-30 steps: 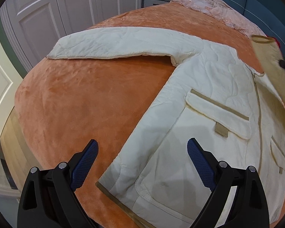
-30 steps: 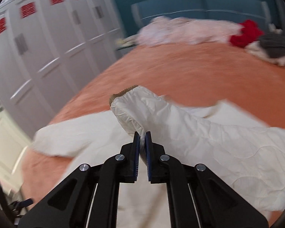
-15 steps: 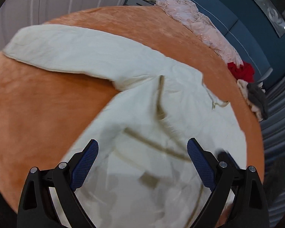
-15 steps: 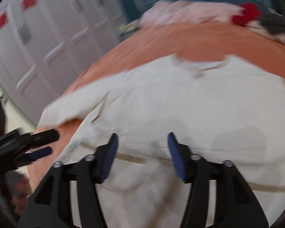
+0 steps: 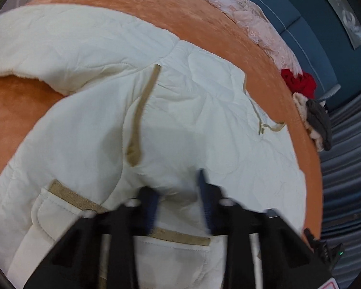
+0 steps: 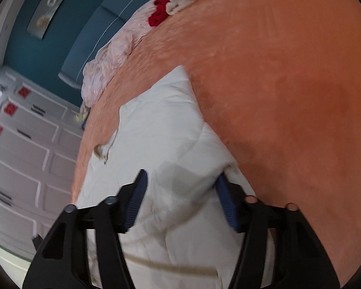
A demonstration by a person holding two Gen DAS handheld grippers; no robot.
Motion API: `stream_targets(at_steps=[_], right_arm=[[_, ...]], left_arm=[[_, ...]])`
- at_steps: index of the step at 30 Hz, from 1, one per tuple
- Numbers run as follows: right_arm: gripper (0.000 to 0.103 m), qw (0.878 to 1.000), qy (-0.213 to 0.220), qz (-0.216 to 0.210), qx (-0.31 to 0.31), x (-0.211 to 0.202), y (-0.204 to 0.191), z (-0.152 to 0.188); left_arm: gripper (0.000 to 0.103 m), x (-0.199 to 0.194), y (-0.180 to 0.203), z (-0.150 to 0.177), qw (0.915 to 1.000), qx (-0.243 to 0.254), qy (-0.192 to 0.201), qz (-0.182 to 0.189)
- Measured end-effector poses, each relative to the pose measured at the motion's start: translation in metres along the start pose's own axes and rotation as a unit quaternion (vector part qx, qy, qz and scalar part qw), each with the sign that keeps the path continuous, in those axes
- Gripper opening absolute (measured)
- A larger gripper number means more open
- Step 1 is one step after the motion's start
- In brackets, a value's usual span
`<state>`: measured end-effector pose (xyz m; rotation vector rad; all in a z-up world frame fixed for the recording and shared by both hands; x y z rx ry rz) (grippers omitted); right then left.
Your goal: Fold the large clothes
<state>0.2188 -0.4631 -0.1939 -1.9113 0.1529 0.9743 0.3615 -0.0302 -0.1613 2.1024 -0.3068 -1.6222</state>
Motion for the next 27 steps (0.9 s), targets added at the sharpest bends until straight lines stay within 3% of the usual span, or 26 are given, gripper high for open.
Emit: stream_targets(at_steps=[1, 2, 4, 6, 8, 11, 14, 19, 22, 25, 27], right_arm=[[0.026, 1.000, 0.003, 0.005, 0.004, 0.006, -0.003, -0.003], [0.015, 1.000, 0.007, 0.013, 0.003, 0.010, -0.009, -0.006], [0.007, 0.999, 0.037, -0.004, -0.004, -0.007, -0.016, -0.006], [0.007, 0.996, 0.079, -0.010, -0.044, -0.033, -0.038, 0.000], [0.007, 0.992, 0.090, 0.013, -0.082, -0.038, -0.046, 0.009], [0.006, 0.990, 0.046, 0.090, -0.102, -0.002, -0.030, 0.013], [0.007, 0.988, 0.023, 0.114, -0.102, 0.018, -0.017, 0.013], [0.019, 0.977, 0.035, 0.169, -0.128, 0.005, -0.036, 0.017], [0.020, 0.963, 0.082, 0.203, -0.160, -0.031, -0.051, 0.035], [0.021, 0.952, 0.106, 0.198, -0.207, -0.044, -0.084, 0.052], [0.027, 0.949, 0.090, 0.181, -0.242, -0.029, -0.111, 0.056]], left_arm=[[0.005, -0.002, 0.006, 0.000, 0.9998, 0.016, 0.006, -0.006], [0.004, -0.005, 0.007, -0.001, 0.9996, 0.024, 0.011, -0.010], [0.003, -0.021, 0.014, 0.000, 0.9980, 0.049, 0.037, -0.013], [0.003, -0.037, 0.020, 0.005, 0.9953, 0.075, 0.059, -0.016], [0.003, -0.043, 0.018, 0.015, 0.9926, 0.097, 0.067, -0.031], [0.003, -0.011, 0.006, 0.023, 0.9908, 0.109, 0.033, -0.073], [0.007, 0.011, -0.006, 0.029, 0.9901, 0.106, 0.025, -0.089], [0.022, -0.006, -0.008, 0.030, 0.9888, 0.112, 0.041, -0.090], [0.031, -0.041, -0.007, 0.032, 0.9862, 0.119, 0.069, -0.092], [0.041, -0.073, 0.008, 0.028, 0.9762, 0.139, 0.118, -0.118], [0.047, -0.077, 0.025, 0.020, 0.9749, 0.148, 0.129, -0.105]])
Point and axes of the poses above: each gripper's, at about its wrist camera, not at the fingertips, and x roughly the way its jaws point, y to its right, z to its underside, the point moved 3 cm from there along x, roughly the way its jaws point, and after that the axes turned 11 degrees about -y, right-handed, at the moved point
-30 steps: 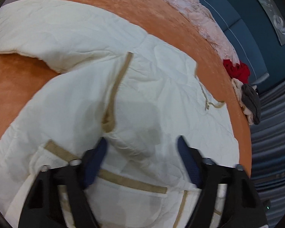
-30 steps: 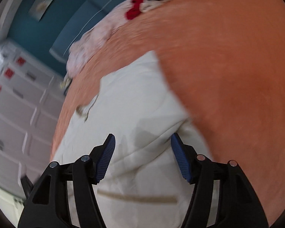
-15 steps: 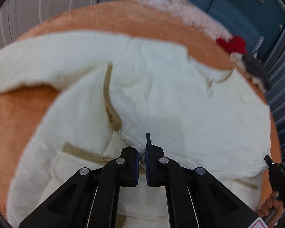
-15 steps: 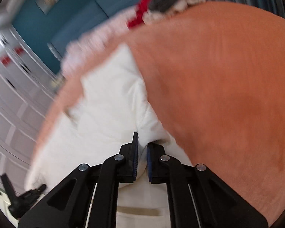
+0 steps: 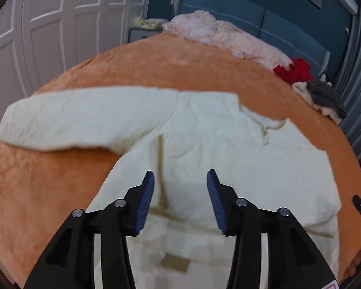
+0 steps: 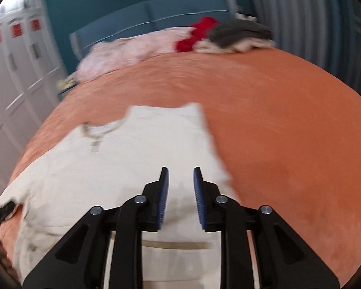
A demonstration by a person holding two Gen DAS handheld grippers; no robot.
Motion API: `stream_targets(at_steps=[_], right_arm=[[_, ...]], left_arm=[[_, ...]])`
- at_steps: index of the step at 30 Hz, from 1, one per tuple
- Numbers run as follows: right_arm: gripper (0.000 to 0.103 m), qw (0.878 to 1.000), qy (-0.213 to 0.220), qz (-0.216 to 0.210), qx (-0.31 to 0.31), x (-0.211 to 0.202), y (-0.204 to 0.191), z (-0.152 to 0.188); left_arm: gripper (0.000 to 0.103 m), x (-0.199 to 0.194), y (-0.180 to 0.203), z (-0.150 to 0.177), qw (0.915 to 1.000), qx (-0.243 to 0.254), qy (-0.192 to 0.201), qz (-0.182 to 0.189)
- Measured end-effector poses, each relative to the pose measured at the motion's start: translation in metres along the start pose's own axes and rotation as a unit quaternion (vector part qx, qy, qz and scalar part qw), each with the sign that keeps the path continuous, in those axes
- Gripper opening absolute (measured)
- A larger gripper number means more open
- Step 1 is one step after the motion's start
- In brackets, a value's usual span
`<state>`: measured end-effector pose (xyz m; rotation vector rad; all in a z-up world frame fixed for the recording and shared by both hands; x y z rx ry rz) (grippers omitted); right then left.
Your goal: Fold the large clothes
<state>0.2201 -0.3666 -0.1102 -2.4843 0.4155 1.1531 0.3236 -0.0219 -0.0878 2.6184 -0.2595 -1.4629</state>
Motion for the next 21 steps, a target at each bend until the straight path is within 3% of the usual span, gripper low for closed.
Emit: stream_targets(at_steps=[2, 7, 10, 15, 18, 21], right_arm=[[0.036, 0.999, -0.005, -0.014, -0.036, 0.010, -0.029, -0.003], [0.036, 0.994, -0.060, -0.017, -0.095, 0.067, -0.082, 0.011], [0.036, 0.991, -0.089, 0.001, -0.101, 0.096, -0.086, 0.027], [0.036, 0.993, -0.085, -0.018, -0.086, 0.104, -0.077, 0.035], [0.037, 0.993, -0.077, -0.013, -0.089, 0.104, -0.079, 0.040], [0.037, 0.993, -0.073, -0.001, -0.095, 0.105, -0.082, 0.041]], left_arm=[[0.047, 0.007, 0.015, -0.010, 0.9999, 0.005, -0.003, 0.013], [0.047, 0.062, 0.050, -0.004, 0.9984, 0.033, -0.045, 0.011], [0.047, 0.094, 0.053, 0.014, 0.9968, 0.041, -0.068, -0.005], [0.061, 0.100, 0.058, 0.029, 0.9968, 0.070, -0.038, -0.012], [0.065, 0.106, 0.064, 0.032, 0.9950, 0.088, -0.032, -0.036], [0.067, 0.107, 0.067, 0.032, 0.9946, 0.091, -0.033, -0.037]])
Point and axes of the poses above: each gripper's, at about its wrist camera, not at the fingertips, and x roughly the way its jaws point, y to its right, z to its underside, the point moved 3 cm from there along x, roughly the way its jaws point, and after that the axes turned 11 degrees about -y, right-handed, at the moved point
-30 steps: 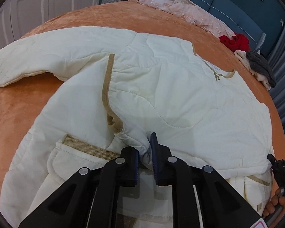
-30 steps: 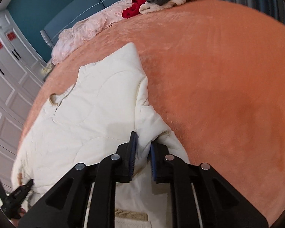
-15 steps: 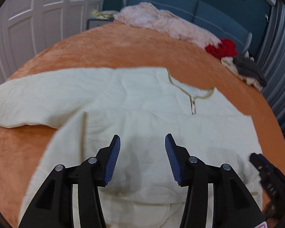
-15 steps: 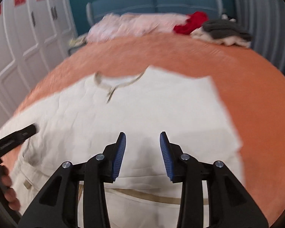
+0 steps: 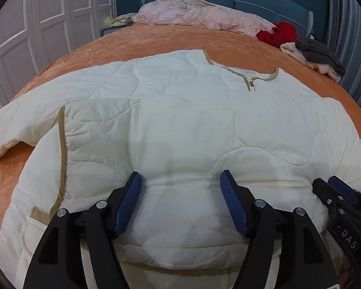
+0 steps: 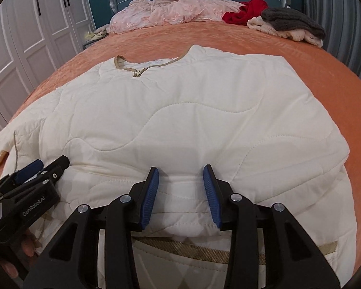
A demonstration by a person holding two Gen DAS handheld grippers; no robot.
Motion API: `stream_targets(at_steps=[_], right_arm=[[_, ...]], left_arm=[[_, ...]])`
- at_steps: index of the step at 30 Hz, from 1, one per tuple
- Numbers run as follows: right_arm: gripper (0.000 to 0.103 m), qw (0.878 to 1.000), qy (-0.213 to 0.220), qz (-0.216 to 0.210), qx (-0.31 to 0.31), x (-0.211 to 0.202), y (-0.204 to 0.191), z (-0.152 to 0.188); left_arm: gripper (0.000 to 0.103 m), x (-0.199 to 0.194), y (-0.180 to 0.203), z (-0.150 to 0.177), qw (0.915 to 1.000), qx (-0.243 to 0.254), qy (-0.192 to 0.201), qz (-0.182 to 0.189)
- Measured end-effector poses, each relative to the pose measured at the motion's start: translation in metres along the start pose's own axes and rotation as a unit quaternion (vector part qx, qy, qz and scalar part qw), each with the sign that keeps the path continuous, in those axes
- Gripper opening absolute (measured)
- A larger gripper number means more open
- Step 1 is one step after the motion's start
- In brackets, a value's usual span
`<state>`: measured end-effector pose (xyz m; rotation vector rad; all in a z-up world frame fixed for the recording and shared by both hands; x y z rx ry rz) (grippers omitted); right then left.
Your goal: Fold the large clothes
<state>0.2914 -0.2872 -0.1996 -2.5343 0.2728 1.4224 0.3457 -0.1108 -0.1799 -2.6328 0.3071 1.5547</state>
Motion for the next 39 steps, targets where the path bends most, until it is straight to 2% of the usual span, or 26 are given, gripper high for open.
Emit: stream_targets(at_steps=[3, 5, 7, 8, 9, 11, 15, 16, 18, 19, 20, 22, 23, 24, 26, 27, 28, 29, 30, 31, 32, 33, 34, 36, 39], right_arm=[[0.038, 1.000, -0.005, 0.005, -0.003, -0.002, -0.003, -0.001], [0.043, 1.000, -0.005, 0.024, -0.003, -0.015, -0.003, -0.003], [0.056, 0.999, 0.012, 0.040, 0.000, -0.040, -0.007, 0.004], [0.060, 0.999, 0.021, 0.035, 0.001, -0.054, -0.009, 0.011], [0.065, 0.999, 0.026, 0.030, 0.001, -0.065, -0.011, 0.018], [0.067, 0.999, 0.026, 0.028, -0.003, -0.083, -0.016, 0.036], [0.068, 1.000, 0.011, 0.026, -0.010, -0.107, -0.025, 0.067], [0.068, 1.000, 0.008, 0.026, -0.012, -0.113, -0.027, 0.076], [0.068, 1.000, 0.001, 0.021, -0.007, -0.121, -0.031, 0.084], [0.069, 1.000, -0.004, 0.013, -0.002, -0.124, -0.033, 0.089], [0.069, 1.000, -0.008, 0.011, 0.001, -0.126, -0.035, 0.090], [0.069, 1.000, -0.018, 0.008, 0.003, -0.128, -0.041, 0.095], [0.069, 1.000, -0.022, 0.008, 0.002, -0.129, -0.046, 0.097], [0.069, 1.000, -0.023, 0.010, 0.001, -0.130, -0.050, 0.099], [0.070, 1.000, -0.026, 0.010, -0.005, -0.133, -0.057, 0.101], [0.071, 1.000, -0.027, 0.011, -0.008, -0.134, -0.061, 0.102], [0.071, 0.999, -0.027, 0.013, -0.013, -0.135, -0.065, 0.104], [0.071, 0.999, -0.028, 0.012, -0.016, -0.135, -0.068, 0.105], [0.071, 0.999, -0.029, 0.012, -0.018, -0.136, -0.071, 0.106], [0.071, 0.999, -0.029, 0.010, -0.019, -0.136, -0.073, 0.107], [0.071, 0.999, -0.029, 0.010, -0.020, -0.136, -0.074, 0.108], [0.071, 0.999, -0.028, 0.008, -0.020, -0.137, -0.075, 0.108], [0.071, 0.999, -0.028, 0.007, -0.019, -0.138, -0.075, 0.109], [0.072, 0.999, -0.025, 0.010, -0.019, -0.139, -0.077, 0.109], [0.071, 1.000, -0.018, 0.010, -0.021, -0.143, -0.076, 0.109]], left_arm=[[0.069, -0.007, -0.008, -0.004, 0.9994, -0.014, -0.006, 0.031], [0.069, -0.030, -0.031, -0.006, 0.9961, -0.059, -0.020, 0.062], [0.069, -0.054, -0.058, -0.002, 0.9895, -0.106, -0.015, 0.097], [0.069, -0.070, -0.083, 0.001, 0.9835, -0.136, -0.008, 0.119], [0.072, -0.081, -0.107, 0.003, 0.9793, -0.160, -0.004, 0.124], [0.072, -0.099, -0.167, 0.010, 0.9699, -0.215, 0.002, 0.115], [0.072, -0.106, -0.289, 0.025, 0.9435, -0.323, 0.011, 0.075], [0.072, -0.105, -0.324, 0.030, 0.9338, -0.352, 0.016, 0.063], [0.072, -0.104, -0.369, 0.036, 0.9212, -0.386, 0.025, 0.043], [0.072, -0.100, -0.400, 0.039, 0.9096, -0.413, 0.028, 0.035], [0.072, -0.097, -0.414, 0.041, 0.9028, -0.428, 0.029, 0.034], [0.072, -0.087, -0.447, 0.046, 0.8805, -0.471, 0.031, 0.042], [0.071, -0.082, -0.457, 0.047, 0.8723, -0.486, 0.028, 0.048], [0.071, -0.075, -0.467, 0.048, 0.8611, -0.504, 0.029, 0.063], [0.070, -0.072, -0.476, 0.047, 0.8512, -0.519, 0.037, 0.070], [0.070, -0.073, -0.477, 0.042, 0.8489, -0.522, 0.045, 0.071], [0.069, -0.073, -0.478, 0.039, 0.8510, -0.519, 0.046, 0.070], [0.062, -0.074, -0.476, 0.033, 0.8562, -0.511, 0.043, 0.066], [0.048, -0.073, -0.473, 0.027, 0.8623, -0.501, 0.037, 0.061], [0.038, -0.073, -0.469, 0.018, 0.8717, -0.487, 0.028, 0.048], [0.018, -0.074, -0.470, 0.016, 0.8768, -0.478, 0.025, 0.044], [0.004, -0.076, -0.468, 0.010, 0.8828, -0.467, 0.024, 0.041], [0.004, -0.085, -0.461, 0.001, 0.8896, -0.454, 0.030, 0.041], [0.004, -0.105, -0.451, -0.014, 0.8979, -0.433, 0.061, 0.048], [0.003, -0.141, -0.413, -0.050, 0.9176, -0.379, 0.101, 0.064]])
Point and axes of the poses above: each gripper's, at about its wrist camera, not at the fingertips, and x roughly the way its jaws point, y to its right, z to its underside, the point moved 3 cm from there along x, roughly the way its jaws point, and after that the axes turned 11 degrees about -y, right-handed, at the moved point
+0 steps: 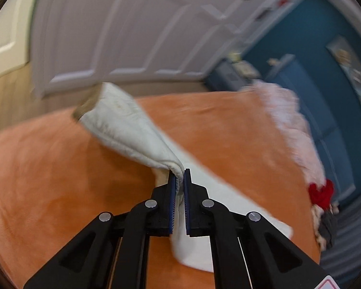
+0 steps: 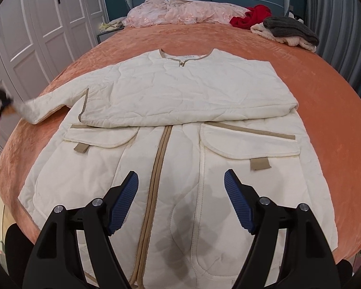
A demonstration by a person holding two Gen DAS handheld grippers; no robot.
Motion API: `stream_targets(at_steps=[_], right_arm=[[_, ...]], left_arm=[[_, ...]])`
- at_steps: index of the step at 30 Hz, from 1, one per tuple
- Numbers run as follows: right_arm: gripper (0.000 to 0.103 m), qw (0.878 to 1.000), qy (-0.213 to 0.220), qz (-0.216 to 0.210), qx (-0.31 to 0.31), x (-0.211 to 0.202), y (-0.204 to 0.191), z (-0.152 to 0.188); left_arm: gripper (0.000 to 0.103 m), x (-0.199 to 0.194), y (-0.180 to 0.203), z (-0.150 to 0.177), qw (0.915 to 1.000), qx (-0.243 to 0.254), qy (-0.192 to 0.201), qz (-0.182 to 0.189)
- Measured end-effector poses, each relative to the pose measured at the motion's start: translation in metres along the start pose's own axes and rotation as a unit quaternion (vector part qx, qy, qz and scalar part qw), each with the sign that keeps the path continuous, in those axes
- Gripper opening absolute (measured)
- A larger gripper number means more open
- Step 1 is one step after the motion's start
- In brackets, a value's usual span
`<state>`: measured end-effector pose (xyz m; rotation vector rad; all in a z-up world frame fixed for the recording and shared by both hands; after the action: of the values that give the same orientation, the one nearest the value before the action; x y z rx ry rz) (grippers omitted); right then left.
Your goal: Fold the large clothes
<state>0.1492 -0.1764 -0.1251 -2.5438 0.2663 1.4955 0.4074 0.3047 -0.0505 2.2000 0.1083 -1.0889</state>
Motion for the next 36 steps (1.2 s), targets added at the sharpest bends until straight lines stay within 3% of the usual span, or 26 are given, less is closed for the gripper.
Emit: stream_targets(at_steps=[3, 5, 11, 13, 16, 17, 18, 22, 24, 27, 31, 36], right_arm=[[0.072, 1.000, 0.010, 0.004, -0.004, -0.005, 0.003, 0.000], [0.073, 1.000, 0.012, 0.001, 0.003, -0.006, 0.009, 0.000], [0.074, 0.999, 0.018, -0.009, 0.039, -0.007, 0.037, -0.002], [0.074, 0.999, 0.020, -0.007, 0.050, -0.008, 0.049, -0.003], [0.074, 0.997, 0.021, -0.007, 0.071, -0.007, 0.069, -0.004], [0.074, 0.997, 0.020, -0.008, 0.077, -0.007, 0.074, -0.005], [0.075, 0.996, 0.020, -0.009, 0.087, -0.006, 0.082, -0.005], [0.075, 0.993, 0.021, -0.015, 0.113, -0.005, 0.107, -0.012], [0.075, 0.993, 0.025, -0.021, 0.116, -0.003, 0.114, -0.019], [0.076, 0.989, 0.026, -0.053, 0.133, 0.003, 0.125, -0.037], [0.076, 0.984, 0.029, -0.073, 0.159, 0.016, 0.133, -0.072], [0.081, 0.980, 0.023, -0.086, 0.175, 0.048, 0.133, -0.116]], left_arm=[[0.003, -0.029, 0.079, 0.019, 0.9959, 0.082, 0.017, 0.034], [0.004, -0.042, 0.135, 0.044, 0.9886, 0.134, 0.010, 0.067], [0.005, -0.047, 0.269, 0.166, 0.9513, 0.283, -0.040, 0.116], [0.006, -0.032, 0.298, 0.219, 0.9388, 0.310, -0.085, 0.124], [0.021, -0.009, 0.316, 0.282, 0.9254, 0.320, -0.148, 0.139], [0.037, -0.001, 0.316, 0.297, 0.9224, 0.319, -0.166, 0.139], [0.046, 0.006, 0.315, 0.313, 0.9203, 0.315, -0.184, 0.140], [0.047, 0.031, 0.296, 0.350, 0.9162, 0.283, -0.238, 0.154], [0.047, 0.033, 0.277, 0.347, 0.9197, 0.261, -0.247, 0.159], [0.047, 0.041, 0.244, 0.318, 0.9374, 0.203, -0.239, 0.152], [0.047, 0.061, 0.187, 0.244, 0.9652, 0.090, -0.218, 0.112], [0.047, 0.088, 0.148, 0.190, 0.9744, 0.000, -0.206, 0.091]])
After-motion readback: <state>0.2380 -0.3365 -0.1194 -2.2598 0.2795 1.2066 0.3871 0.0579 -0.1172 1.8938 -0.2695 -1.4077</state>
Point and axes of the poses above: each gripper's, at about its wrist camera, not at the fingertips, and x roughly the way its jaws point, y to its right, z to its underside, the point moved 3 cm from there along x, roughly the way its jaws point, and after that the axes turned 11 degrees about -y, right-handed, at the moved point
